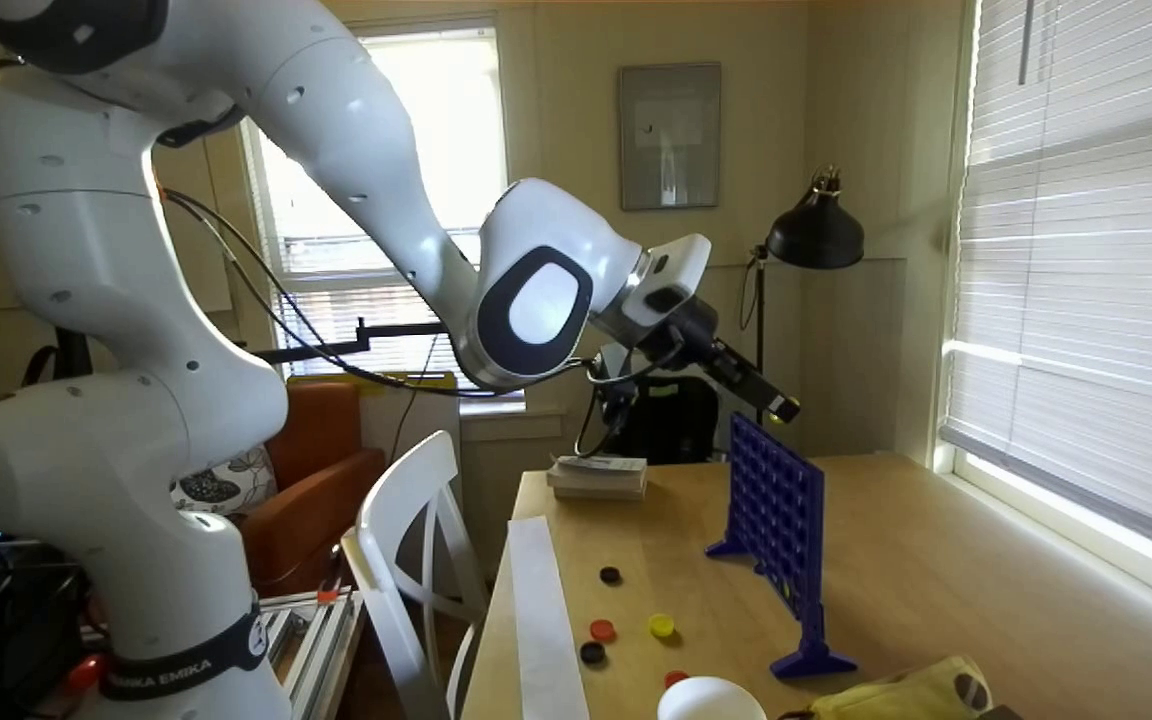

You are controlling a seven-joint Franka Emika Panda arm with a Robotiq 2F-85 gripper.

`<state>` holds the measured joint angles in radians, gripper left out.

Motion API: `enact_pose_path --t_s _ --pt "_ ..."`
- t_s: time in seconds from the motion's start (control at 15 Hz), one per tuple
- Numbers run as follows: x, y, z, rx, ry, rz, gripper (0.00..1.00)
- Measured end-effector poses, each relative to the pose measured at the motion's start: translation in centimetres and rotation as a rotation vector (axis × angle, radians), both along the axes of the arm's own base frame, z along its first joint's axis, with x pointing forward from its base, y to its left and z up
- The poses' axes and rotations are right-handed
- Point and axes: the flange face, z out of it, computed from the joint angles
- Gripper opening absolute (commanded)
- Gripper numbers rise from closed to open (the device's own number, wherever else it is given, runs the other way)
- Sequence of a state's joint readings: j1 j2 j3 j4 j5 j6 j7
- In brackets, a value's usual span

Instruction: Put one yellow chip in the blue gameboard.

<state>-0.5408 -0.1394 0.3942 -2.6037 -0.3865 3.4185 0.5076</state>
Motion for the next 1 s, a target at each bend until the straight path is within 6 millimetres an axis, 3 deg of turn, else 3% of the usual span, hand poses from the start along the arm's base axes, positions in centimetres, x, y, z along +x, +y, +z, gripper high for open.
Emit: enact_pose_path --t_s 0.53,1.0 --pt "-0.4 -1.1 1.8 -0.095 -0.188 0.040 0.10" --pt "-0.4 1.5 -2.1 -0.130 -0.253 0.099 0.10"
